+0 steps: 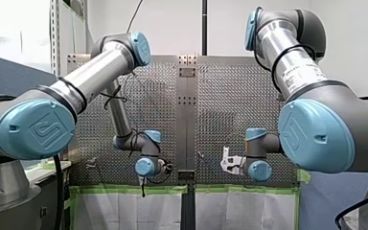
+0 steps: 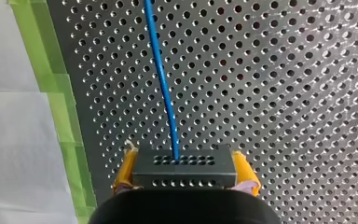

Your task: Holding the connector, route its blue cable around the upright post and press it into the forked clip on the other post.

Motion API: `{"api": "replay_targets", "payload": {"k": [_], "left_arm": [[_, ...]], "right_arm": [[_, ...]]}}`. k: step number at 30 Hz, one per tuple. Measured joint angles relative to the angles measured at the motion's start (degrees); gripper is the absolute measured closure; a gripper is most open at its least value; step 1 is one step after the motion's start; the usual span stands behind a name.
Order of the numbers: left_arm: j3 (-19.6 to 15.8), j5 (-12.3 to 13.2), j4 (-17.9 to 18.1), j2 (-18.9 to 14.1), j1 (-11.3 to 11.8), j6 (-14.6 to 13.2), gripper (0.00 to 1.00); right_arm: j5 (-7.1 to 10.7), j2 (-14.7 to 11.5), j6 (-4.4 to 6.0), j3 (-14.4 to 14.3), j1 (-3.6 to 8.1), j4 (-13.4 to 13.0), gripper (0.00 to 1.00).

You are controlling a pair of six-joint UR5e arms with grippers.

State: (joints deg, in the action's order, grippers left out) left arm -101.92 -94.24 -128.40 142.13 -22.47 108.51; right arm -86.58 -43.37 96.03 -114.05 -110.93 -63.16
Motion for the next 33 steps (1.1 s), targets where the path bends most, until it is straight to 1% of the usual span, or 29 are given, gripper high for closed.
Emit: {"api": "replay_targets", "payload": {"k": [1, 2, 5, 10, 11, 17, 20, 22, 24, 26, 33], "left_arm": [[-0.04, -0.04, -0.03, -0.46, -0.05, -0.17, 0.72], [-0.07, -0.06, -0.07, -1.01, -0.14, -0.45, 0.69], [-0.08, -0.01, -0.10, -1.78, -0.35, -1.11, 0.69], [-0.10, 0.14, -0.11, -2.06, -0.81, -1.60, 0.69], [-0.10, 0.15, -0.13, -2.07, -0.97, -1.65, 0.67], [-0.10, 0.14, -0.12, -2.09, -1.88, -1.67, 0.67], [-0.10, 0.05, 0.07, -2.10, -2.16, -1.08, 0.67], [-0.07, 0.05, 0.16, -2.10, -2.25, -0.68, 0.67], [-0.07, 0.10, 0.20, -2.10, -2.37, -0.46, 0.67], [-0.06, 0.13, 0.22, -2.09, -2.53, -0.49, 0.67], [0.04, 0.21, 0.17, -2.11, -2.93, -1.08, 0.67]], "right_arm": [[0.00, 0.00, -0.01, 0.03, 0.00, 0.07, 1.00], [0.00, 0.00, -0.02, 0.04, 0.00, 0.11, 1.00], [0.00, 0.00, -0.03, 0.07, 0.00, 0.19, 1.00], [0.00, 0.02, -0.11, 0.08, -0.13, 0.18, 1.00], [0.00, 0.02, -0.17, 0.07, -0.17, 0.17, 1.00], [0.14, 0.00, -0.77, 0.07, -0.56, 0.29, 1.00], [0.16, 0.02, -1.25, 0.08, -0.88, 0.74, 1.00], [0.24, 0.01, -1.79, 0.08, -1.13, 1.00, 1.00], [0.60, 0.01, -2.28, 0.08, -1.39, 1.16, 1.00], [1.12, 0.01, -2.53, 0.08, -1.60, 1.20, 1.00], [2.21, 0.01, -2.95, 0.09, -2.18, 0.89, 1.00]]}}
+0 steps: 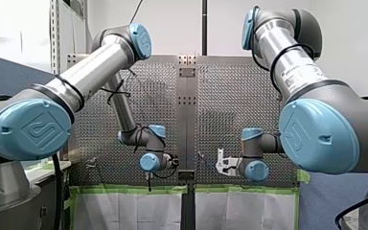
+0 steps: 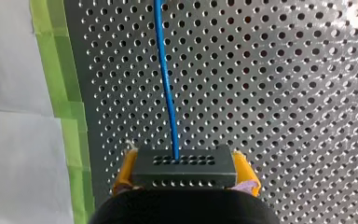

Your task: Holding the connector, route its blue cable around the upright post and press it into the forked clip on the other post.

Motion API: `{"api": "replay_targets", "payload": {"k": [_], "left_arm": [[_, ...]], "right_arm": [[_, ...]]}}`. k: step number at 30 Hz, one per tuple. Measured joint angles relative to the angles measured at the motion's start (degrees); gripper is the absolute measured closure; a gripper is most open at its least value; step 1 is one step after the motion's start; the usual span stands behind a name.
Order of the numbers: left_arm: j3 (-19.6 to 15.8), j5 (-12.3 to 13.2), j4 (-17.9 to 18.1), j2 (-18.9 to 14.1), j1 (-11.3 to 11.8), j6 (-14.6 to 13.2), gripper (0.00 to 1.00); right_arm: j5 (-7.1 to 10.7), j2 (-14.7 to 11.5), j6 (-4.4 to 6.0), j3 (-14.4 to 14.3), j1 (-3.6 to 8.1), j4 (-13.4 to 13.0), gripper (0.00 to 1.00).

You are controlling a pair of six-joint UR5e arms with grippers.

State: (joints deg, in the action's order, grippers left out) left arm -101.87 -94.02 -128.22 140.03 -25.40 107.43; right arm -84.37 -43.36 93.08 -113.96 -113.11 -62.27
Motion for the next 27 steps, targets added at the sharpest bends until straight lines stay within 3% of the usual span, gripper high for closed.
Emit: {"api": "replay_targets", "payload": {"k": [13, 21, 26, 27], "left_arm": [[0.23, 0.03, 0.03, 0.01, -1.05, -1.15, 0.64], [0.62, -0.10, -0.08, 0.01, -1.32, -0.90, 0.64], [0.63, -0.21, -0.15, 0.01, -1.33, -0.79, 0.82], [0.64, -0.22, -0.16, 0.01, -1.34, -0.74, 0.82]], "right_arm": [[3.02, 0.01, -0.24, 0.28, -1.06, -0.46, 1.00], [3.49, 0.03, -0.25, 0.37, -1.35, -0.49, 1.00], [3.48, 0.01, -0.20, 0.37, -1.37, -0.50, 1.00], [3.46, 0.01, -0.19, 0.36, -1.37, -0.50, 1.00]]}}
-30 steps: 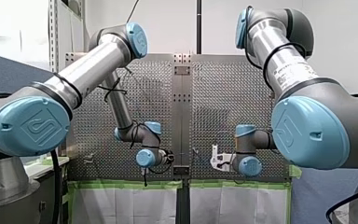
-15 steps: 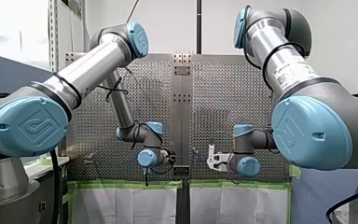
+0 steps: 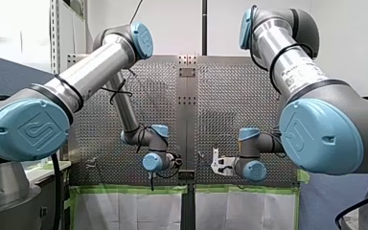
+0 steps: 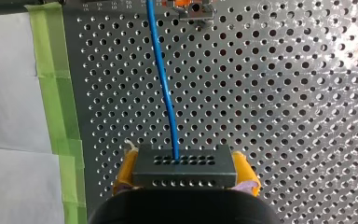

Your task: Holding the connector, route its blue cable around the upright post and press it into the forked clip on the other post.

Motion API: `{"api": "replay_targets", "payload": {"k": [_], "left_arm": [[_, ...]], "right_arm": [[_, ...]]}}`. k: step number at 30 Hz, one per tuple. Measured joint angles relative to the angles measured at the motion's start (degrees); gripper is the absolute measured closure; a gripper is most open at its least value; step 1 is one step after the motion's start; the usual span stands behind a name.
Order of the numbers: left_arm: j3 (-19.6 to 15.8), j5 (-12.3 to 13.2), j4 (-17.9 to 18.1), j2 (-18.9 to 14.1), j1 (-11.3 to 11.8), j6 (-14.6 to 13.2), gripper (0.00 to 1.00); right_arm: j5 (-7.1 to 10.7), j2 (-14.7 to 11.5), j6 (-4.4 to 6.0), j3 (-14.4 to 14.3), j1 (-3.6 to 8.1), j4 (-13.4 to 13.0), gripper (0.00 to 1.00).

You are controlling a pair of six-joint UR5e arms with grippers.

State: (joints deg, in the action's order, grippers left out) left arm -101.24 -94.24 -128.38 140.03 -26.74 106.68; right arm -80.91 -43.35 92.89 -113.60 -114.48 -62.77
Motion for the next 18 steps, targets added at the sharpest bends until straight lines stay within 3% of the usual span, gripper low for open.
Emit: {"api": "replay_targets", "payload": {"k": [10, 18], "left_arm": [[0.01, -0.65, -0.25, 0.00, 0.00, 0.87, 0.82], [0.01, -4.51, -2.47, 0.00, -1.01, -2.43, 0.82]], "right_arm": [[-0.10, 0.01, 0.09, 0.03, 0.03, 0.12, 1.00], [-0.17, -0.01, 0.35, 0.17, 0.78, 0.01, 1.00]]}}
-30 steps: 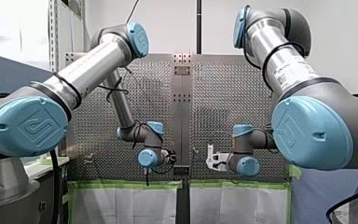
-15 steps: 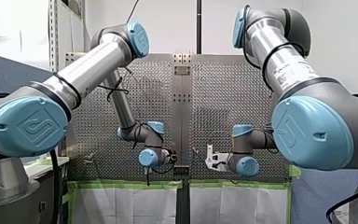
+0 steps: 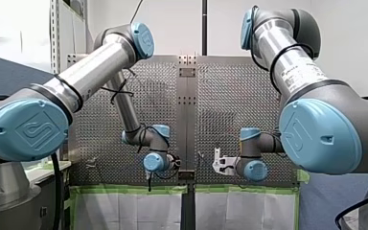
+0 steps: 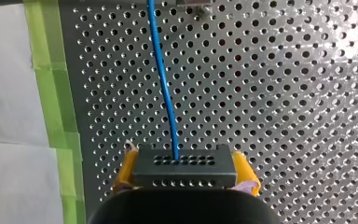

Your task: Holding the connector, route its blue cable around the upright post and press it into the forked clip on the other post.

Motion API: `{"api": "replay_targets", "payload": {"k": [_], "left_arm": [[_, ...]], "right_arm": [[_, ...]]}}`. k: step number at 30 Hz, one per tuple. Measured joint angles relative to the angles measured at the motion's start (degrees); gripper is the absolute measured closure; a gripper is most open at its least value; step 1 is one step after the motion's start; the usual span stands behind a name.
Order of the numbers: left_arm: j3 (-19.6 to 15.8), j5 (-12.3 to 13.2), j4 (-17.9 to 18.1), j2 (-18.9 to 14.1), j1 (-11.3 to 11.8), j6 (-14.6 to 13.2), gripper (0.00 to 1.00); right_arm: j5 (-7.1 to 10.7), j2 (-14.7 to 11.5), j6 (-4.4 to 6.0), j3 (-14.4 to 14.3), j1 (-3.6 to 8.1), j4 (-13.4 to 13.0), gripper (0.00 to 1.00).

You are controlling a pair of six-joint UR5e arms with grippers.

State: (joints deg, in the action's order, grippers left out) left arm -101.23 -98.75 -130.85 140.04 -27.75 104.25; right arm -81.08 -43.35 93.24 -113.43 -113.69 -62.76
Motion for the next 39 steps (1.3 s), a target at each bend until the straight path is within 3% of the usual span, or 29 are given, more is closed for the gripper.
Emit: {"api": "replay_targets", "payload": {"k": [4, 8, 14, 25, 31, 39], "left_arm": [[0.00, -1.78, -0.25, 0.00, -0.92, -1.76, 0.82], [0.00, -3.84, 0.11, 0.00, -2.15, -3.82, 1.00], [0.00, -6.57, 0.75, 0.00, -2.93, -6.55, 1.00], [0.18, -7.20, 0.93, 0.00, -3.59, -7.34, 1.00], [0.67, -8.23, 0.94, 0.00, -4.48, -8.06, 1.00], [1.76, -9.71, 0.94, 0.01, -5.52, -6.58, 1.00]], "right_arm": [[-0.02, 0.02, 0.16, 0.31, 0.35, -0.02, 1.00], [-0.04, 0.03, 0.23, 0.43, 0.54, -0.01, 1.00], [-0.04, 0.05, 0.28, 0.48, 0.61, -0.03, 1.00], [-0.13, 0.06, 0.33, 0.52, 1.05, -0.17, 1.00], [-0.13, 0.13, 0.96, 0.74, 1.76, -0.72, 1.00], [-0.02, 0.27, 1.38, 0.96, 2.77, -0.88, 1.00]]}}
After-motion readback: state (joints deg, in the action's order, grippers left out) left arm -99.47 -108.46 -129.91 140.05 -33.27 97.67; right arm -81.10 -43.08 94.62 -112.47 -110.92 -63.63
